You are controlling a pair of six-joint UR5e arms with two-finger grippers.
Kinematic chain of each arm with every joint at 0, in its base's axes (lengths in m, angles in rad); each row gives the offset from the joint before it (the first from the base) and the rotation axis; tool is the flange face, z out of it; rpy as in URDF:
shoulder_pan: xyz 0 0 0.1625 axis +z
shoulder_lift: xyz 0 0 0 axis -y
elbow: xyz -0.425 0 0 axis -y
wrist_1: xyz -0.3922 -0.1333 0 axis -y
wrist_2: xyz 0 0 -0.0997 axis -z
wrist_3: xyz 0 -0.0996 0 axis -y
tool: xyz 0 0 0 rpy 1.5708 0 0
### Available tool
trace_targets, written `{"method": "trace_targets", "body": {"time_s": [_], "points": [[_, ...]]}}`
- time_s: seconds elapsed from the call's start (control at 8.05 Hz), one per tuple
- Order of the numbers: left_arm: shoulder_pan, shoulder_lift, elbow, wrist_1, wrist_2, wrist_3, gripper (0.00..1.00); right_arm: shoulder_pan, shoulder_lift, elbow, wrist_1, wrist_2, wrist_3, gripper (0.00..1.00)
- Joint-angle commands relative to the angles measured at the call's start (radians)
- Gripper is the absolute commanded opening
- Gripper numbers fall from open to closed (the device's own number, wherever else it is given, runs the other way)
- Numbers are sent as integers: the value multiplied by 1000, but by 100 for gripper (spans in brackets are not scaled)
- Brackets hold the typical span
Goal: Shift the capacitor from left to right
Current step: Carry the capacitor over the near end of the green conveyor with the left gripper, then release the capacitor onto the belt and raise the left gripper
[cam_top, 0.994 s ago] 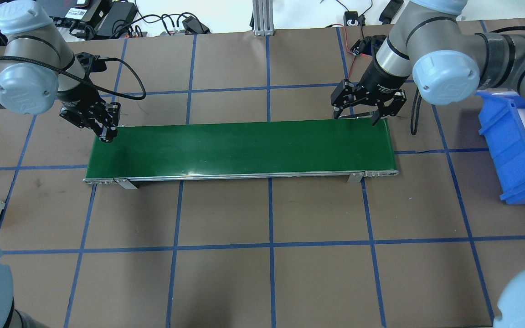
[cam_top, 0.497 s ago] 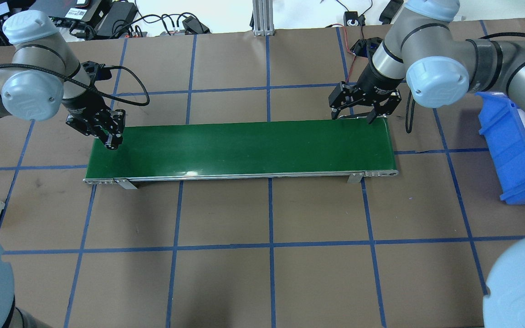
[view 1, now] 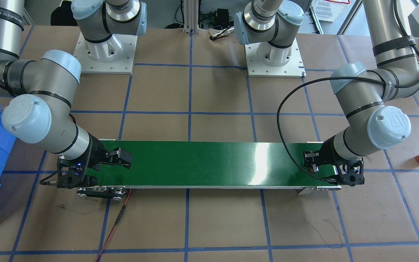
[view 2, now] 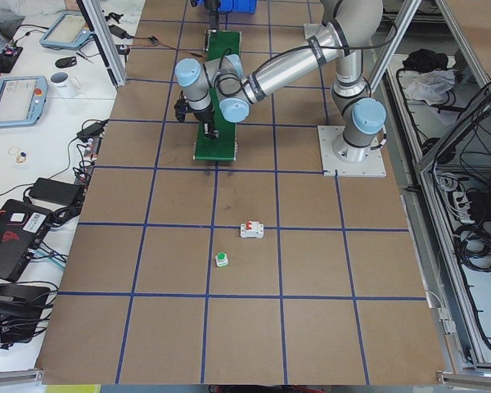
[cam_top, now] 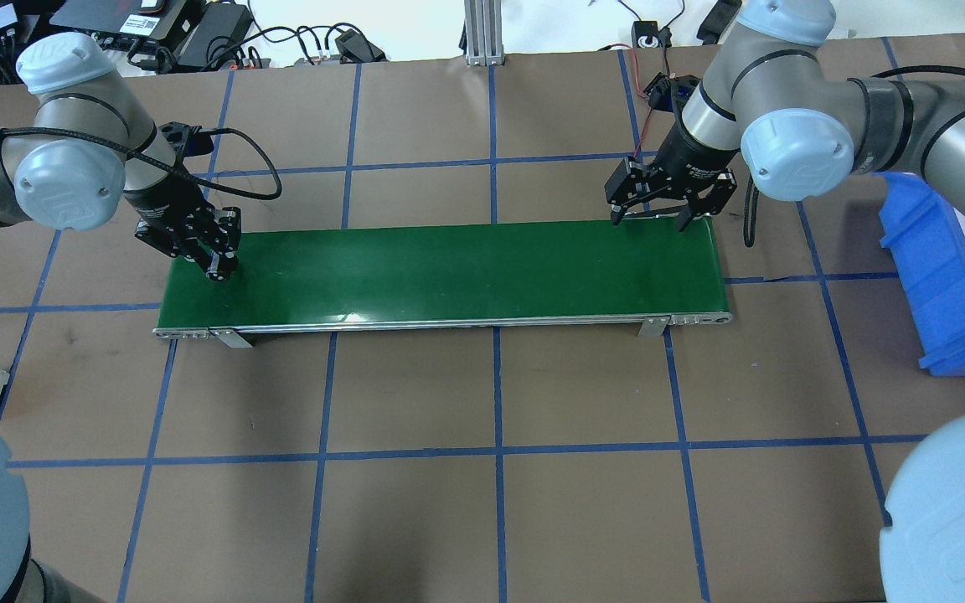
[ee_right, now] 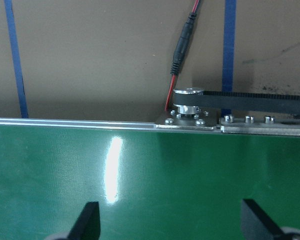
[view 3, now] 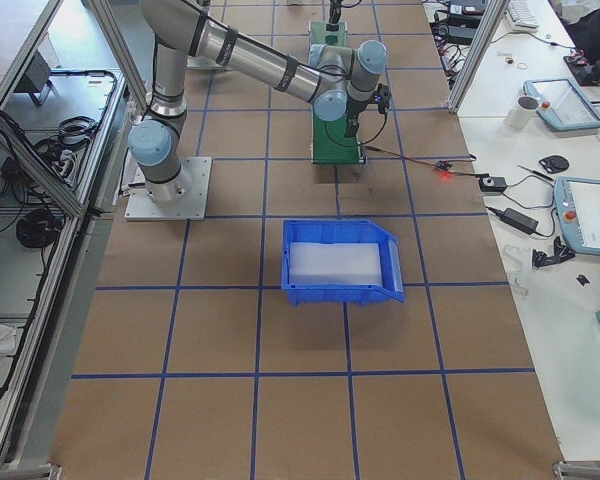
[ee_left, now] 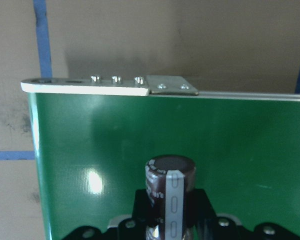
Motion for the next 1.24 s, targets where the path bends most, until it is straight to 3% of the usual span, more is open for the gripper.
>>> {"method": "trace_targets", "body": {"time_s": [0.0, 0.12, 0.25, 0.5, 0.75, 0.87, 1.12], "points": [[0, 0, -16, -1, -5, -99, 60, 1, 5, 2, 10, -3, -5, 100], [0, 0, -16, 1, -8, -144, 84, 1, 13, 4, 13, 0, 1, 100], [-11, 0, -12, 1, -7, -191, 100, 1, 20, 4, 13, 2, 3, 100], [-79, 39, -6, -25, 1, -203, 100, 1, 25, 4, 38, 2, 1, 100], [-142, 168, 39, -93, 0, -216, 100, 1, 25, 4, 99, 11, 2, 100], [-175, 249, 75, -185, 4, -215, 100, -1, 25, 4, 101, 11, -2, 100], [-273, 306, 244, -367, 16, -227, 100, 1, 20, 2, 93, 11, -13, 100]]}}
